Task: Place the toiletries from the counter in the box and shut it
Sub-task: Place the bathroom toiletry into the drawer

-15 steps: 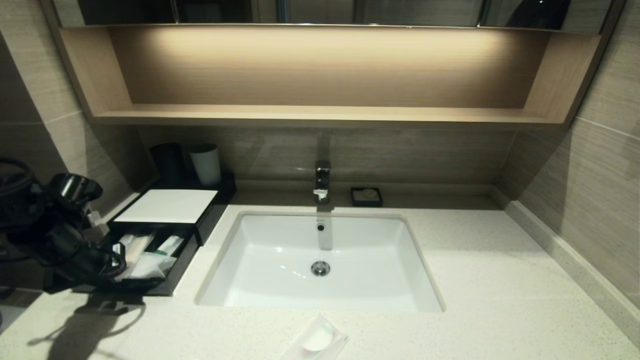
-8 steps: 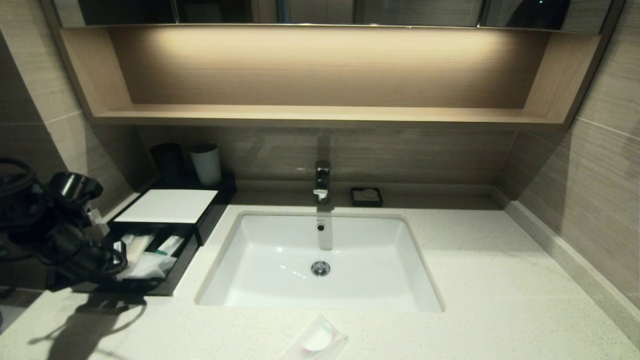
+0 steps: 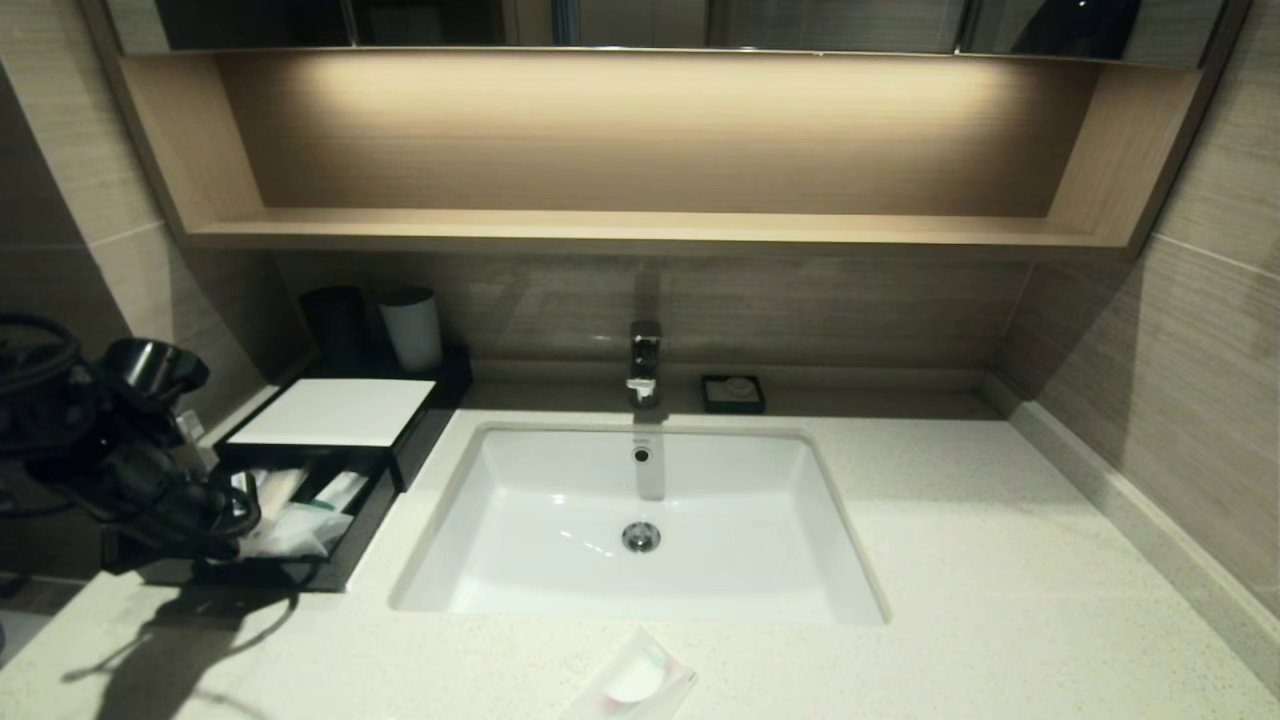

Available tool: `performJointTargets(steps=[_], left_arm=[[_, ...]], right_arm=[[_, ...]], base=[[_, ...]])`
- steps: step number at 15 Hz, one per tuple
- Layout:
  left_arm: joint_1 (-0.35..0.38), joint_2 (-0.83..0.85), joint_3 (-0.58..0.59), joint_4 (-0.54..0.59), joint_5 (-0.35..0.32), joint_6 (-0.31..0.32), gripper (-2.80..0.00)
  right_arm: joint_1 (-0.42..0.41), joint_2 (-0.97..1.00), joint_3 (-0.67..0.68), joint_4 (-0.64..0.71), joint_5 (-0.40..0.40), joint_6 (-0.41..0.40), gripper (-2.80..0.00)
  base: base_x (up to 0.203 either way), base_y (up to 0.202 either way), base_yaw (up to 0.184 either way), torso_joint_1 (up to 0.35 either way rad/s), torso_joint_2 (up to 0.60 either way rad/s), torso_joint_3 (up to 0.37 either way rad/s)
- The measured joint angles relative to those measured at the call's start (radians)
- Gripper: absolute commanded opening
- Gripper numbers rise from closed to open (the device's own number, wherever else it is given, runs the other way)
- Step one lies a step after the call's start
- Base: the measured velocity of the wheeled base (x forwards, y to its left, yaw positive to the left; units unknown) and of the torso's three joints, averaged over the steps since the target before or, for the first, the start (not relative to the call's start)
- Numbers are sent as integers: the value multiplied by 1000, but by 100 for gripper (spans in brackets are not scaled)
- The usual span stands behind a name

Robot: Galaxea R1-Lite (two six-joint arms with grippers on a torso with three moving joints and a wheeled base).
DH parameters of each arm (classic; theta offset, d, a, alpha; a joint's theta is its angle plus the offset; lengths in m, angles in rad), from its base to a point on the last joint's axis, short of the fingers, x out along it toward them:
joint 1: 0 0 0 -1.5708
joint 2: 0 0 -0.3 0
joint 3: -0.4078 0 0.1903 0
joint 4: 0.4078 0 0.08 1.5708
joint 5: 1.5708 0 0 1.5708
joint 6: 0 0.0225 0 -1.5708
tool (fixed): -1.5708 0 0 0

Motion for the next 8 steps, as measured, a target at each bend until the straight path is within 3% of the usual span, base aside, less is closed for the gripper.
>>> performJointTargets(steps=[5,8], left_arm=[[-13,-5,-11,0,-2,-32,-280],[-13,-38,-13,0,-42,-46,-280]], right_arm=[[0,0,0,0,0,0,-280],[0,0,0,0,0,0,-280]], base=[[0,0,0,0,0,0],[0,0,0,0,0,0]])
